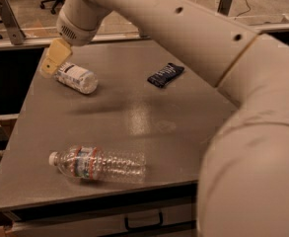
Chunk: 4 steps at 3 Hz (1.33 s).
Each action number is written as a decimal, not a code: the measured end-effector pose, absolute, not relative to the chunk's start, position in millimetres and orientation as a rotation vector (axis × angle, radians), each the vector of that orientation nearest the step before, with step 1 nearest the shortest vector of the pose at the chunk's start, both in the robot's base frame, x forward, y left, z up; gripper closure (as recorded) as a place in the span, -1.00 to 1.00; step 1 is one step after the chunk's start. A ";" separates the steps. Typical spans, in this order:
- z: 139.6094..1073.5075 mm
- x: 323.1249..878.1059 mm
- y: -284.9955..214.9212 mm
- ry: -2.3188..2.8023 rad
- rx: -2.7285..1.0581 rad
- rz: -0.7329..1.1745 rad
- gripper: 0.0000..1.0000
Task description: Place blue plastic bottle upright
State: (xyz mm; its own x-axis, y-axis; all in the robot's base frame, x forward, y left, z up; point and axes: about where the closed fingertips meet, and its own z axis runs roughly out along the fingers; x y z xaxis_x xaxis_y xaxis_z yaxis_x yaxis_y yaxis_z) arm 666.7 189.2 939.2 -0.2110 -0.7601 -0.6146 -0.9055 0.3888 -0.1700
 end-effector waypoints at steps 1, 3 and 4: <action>908.1 700.0 220.4 2.134 -1.330 0.337 -1.00; 854.9 734.6 251.5 2.330 -1.267 0.287 -1.00; 841.6 739.5 241.1 2.426 -1.237 0.198 -0.68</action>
Offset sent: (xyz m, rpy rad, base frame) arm 0.0793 0.0938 -0.0841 -0.0408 0.2144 -0.2038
